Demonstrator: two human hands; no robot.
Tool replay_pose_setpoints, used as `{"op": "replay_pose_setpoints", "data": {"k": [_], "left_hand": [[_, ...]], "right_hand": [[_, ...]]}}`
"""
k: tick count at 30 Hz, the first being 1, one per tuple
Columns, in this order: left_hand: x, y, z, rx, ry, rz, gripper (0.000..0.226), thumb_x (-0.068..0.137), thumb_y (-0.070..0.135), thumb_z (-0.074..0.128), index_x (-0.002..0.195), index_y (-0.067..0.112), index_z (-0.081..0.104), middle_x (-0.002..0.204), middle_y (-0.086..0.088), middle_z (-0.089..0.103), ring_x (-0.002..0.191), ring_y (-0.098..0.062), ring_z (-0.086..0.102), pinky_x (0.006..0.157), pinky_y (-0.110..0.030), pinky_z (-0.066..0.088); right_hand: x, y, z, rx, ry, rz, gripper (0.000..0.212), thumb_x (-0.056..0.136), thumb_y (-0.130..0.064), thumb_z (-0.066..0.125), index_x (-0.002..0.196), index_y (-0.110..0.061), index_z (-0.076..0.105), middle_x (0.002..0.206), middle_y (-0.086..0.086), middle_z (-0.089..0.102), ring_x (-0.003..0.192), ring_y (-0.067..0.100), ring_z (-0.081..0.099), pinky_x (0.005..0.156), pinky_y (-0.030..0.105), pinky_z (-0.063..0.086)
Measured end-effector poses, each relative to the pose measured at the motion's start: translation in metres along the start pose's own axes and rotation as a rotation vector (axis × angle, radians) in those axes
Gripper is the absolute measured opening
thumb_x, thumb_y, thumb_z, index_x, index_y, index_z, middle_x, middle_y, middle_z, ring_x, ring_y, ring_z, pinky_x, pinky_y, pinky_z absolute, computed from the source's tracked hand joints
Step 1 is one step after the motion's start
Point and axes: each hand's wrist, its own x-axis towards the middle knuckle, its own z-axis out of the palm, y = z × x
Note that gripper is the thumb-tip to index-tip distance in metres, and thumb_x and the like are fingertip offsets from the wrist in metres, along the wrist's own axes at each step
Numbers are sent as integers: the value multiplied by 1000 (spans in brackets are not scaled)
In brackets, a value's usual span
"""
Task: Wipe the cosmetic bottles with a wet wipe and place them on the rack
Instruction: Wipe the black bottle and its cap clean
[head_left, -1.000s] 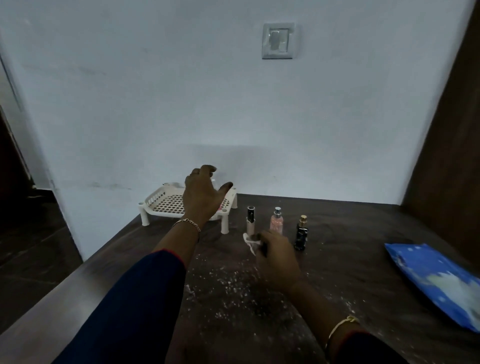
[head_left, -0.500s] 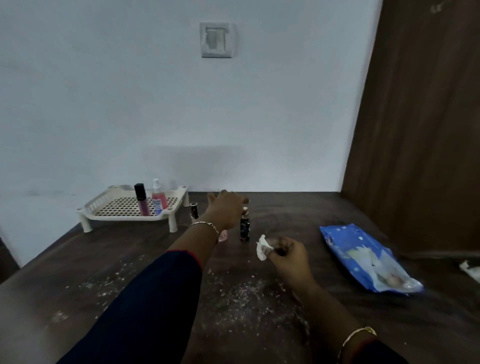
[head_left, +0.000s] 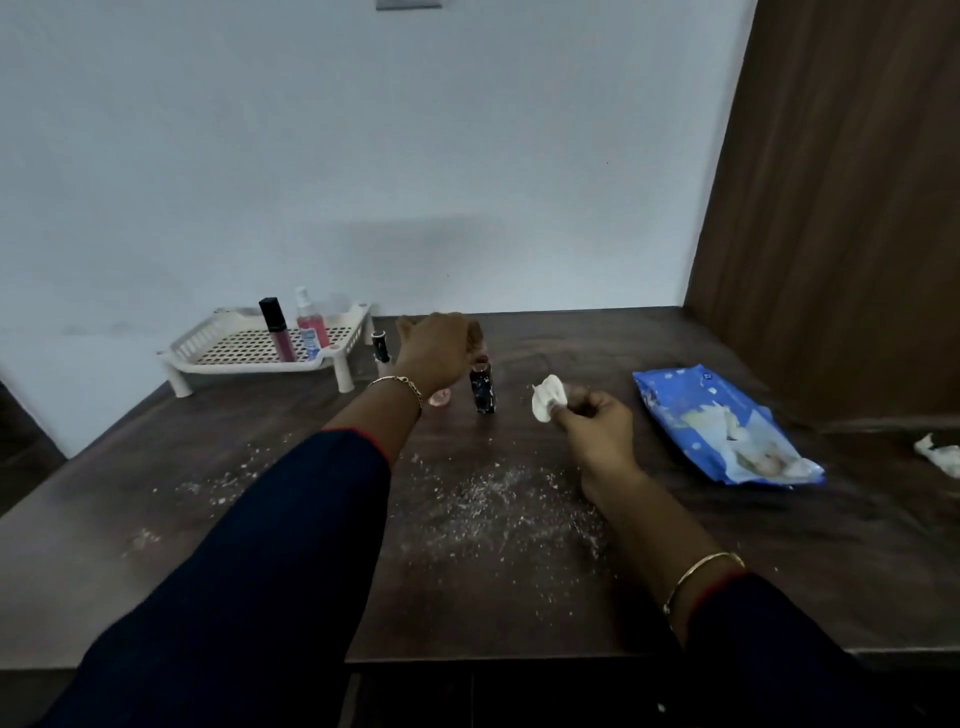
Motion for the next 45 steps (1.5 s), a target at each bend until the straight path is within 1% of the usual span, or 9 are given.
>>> {"op": "replay_pose_setpoints", "data": {"k": [3, 6, 12, 17, 22, 26, 33, 40, 45], "left_hand": [[-17, -7, -13, -291, -135, 47, 14, 78, 25, 75, 89, 22, 68, 87, 8, 72, 87, -9, 66, 94, -39, 48], [-45, -7, -28, -451, -224, 115, 21, 78, 11, 74, 97, 4, 70, 96, -5, 74, 75, 1, 66, 83, -18, 53], [-81, -4, -32, -441, -184, 109, 19, 77, 8, 75, 96, 5, 70, 95, -2, 74, 80, -5, 69, 82, -16, 53], [-89, 5, -27, -396, -111, 81, 18, 77, 15, 75, 93, 7, 70, 91, -6, 74, 81, -14, 69, 80, -21, 54], [-95, 10, -26, -444, -91, 4, 18, 76, 15, 77, 89, 5, 71, 88, -6, 73, 67, -1, 58, 58, 4, 41], [-96, 14, -27, -447, -114, 11, 19, 76, 15, 77, 88, 1, 71, 79, -4, 69, 59, 4, 51, 54, 3, 39], [-92, 14, -27, -393, -135, 33, 15, 77, 16, 76, 85, 6, 70, 84, -5, 71, 73, -10, 61, 76, -19, 49], [-90, 17, -29, -341, -133, 67, 13, 77, 17, 76, 83, 8, 69, 78, -1, 67, 70, -9, 59, 77, -21, 50], [-90, 18, -30, -337, -133, 62, 13, 76, 17, 77, 81, 8, 69, 76, -1, 67, 68, -8, 58, 73, -19, 46]], "right_hand": [[-12, -7, -1, 93, -39, 19, 15, 83, 6, 63, 98, 1, 63, 79, 5, 64, 61, 7, 59, 53, 11, 50], [-26, -13, 1, 97, -47, -1, 19, 81, 11, 62, 77, -8, 60, 77, 3, 63, 65, 8, 59, 55, 10, 50], [-54, -14, 5, -22, -60, -36, 12, 84, -4, 64, 73, -7, 67, 64, 3, 60, 47, -3, 49, 48, 12, 42], [-71, -6, 10, -168, -122, -143, 6, 81, -3, 70, 78, -5, 65, 79, 7, 68, 72, 10, 62, 67, 18, 52], [-75, -6, 18, -275, -76, -243, 30, 78, -2, 72, 66, -21, 51, 73, -7, 63, 67, 3, 58, 58, 11, 46], [-72, -2, 23, -509, -53, -316, 32, 72, -9, 77, 60, -18, 50, 59, -9, 53, 54, 4, 46, 53, 22, 39], [-63, 3, 19, -694, -63, -337, 12, 73, -11, 73, 64, -15, 66, 68, -1, 69, 65, 16, 65, 65, 38, 56], [-64, 19, 12, -911, -105, -308, 19, 78, -24, 69, 61, -25, 60, 76, -2, 71, 74, 20, 66, 61, 25, 45], [-59, 9, 13, -825, -102, -276, 20, 71, -28, 77, 58, -26, 61, 71, -6, 70, 70, 17, 66, 61, 31, 51]]}}
